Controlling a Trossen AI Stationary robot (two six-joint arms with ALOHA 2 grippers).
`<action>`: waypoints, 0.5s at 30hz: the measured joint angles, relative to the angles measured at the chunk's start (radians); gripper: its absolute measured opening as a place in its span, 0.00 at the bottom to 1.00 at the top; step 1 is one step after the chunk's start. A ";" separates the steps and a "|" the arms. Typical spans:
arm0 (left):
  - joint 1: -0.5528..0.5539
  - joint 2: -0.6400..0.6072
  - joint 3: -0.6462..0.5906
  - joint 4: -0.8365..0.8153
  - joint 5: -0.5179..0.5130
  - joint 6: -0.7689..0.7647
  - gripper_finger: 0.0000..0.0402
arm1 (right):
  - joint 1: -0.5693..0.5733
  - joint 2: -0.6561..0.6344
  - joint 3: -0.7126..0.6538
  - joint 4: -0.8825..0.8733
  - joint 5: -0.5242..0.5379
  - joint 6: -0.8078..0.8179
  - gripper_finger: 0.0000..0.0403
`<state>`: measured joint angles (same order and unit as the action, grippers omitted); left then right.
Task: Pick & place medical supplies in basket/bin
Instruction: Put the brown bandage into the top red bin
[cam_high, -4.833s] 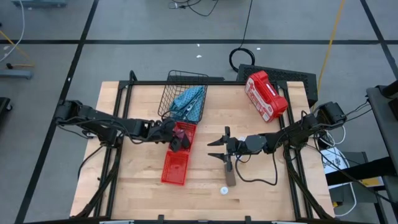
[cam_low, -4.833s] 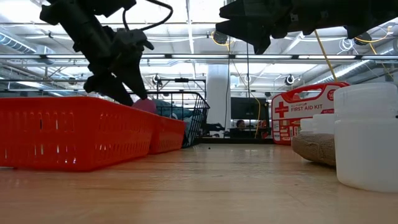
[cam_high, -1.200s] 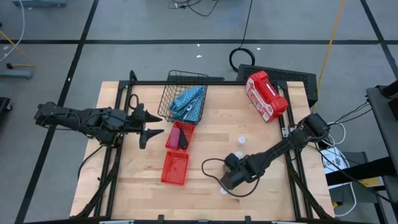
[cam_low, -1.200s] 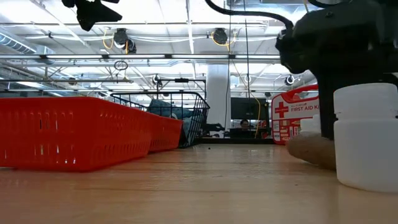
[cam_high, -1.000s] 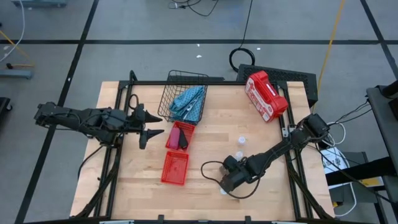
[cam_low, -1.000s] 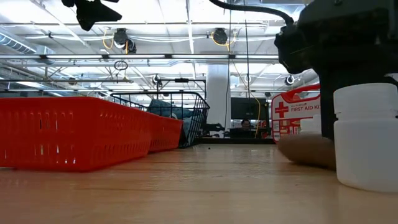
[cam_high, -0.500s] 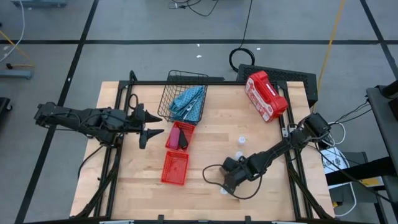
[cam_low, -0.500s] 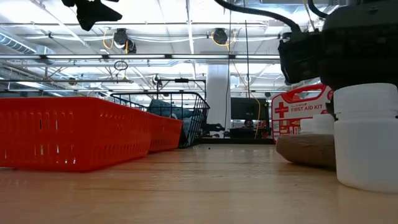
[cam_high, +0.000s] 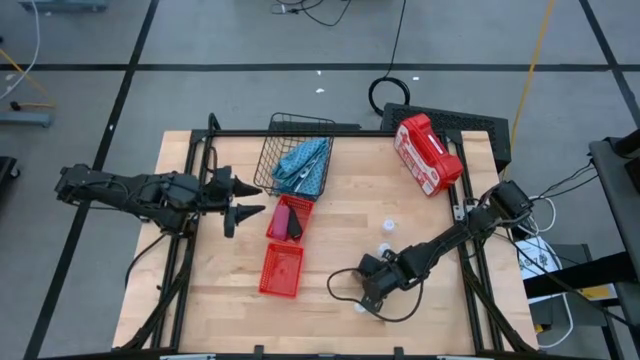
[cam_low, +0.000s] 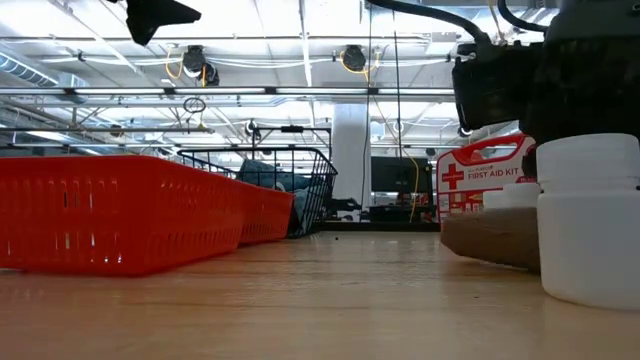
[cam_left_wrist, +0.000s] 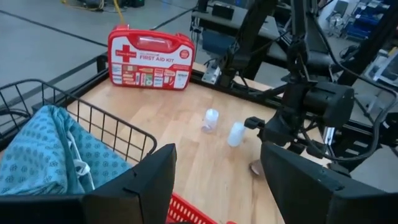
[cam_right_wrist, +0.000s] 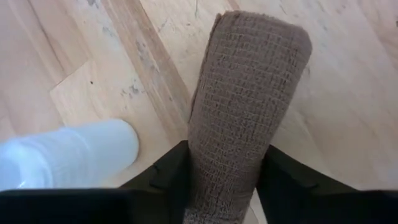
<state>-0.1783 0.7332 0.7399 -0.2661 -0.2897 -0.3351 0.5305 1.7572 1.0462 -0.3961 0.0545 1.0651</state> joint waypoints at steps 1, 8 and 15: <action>0.000 0.000 0.000 0.006 0.000 0.005 0.60 | -0.002 -0.012 -0.001 -0.005 0.004 -0.005 0.33; 0.000 0.000 0.000 0.027 0.000 0.029 0.60 | -0.007 -0.136 -0.002 -0.001 0.153 -0.094 0.30; 0.000 0.002 0.000 0.037 0.000 0.073 0.60 | -0.007 -0.210 -0.001 0.095 0.446 -0.300 0.30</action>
<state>-0.1787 0.7354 0.7399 -0.2293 -0.2901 -0.2623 0.5236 1.5471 1.0451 -0.3011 0.5001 0.7653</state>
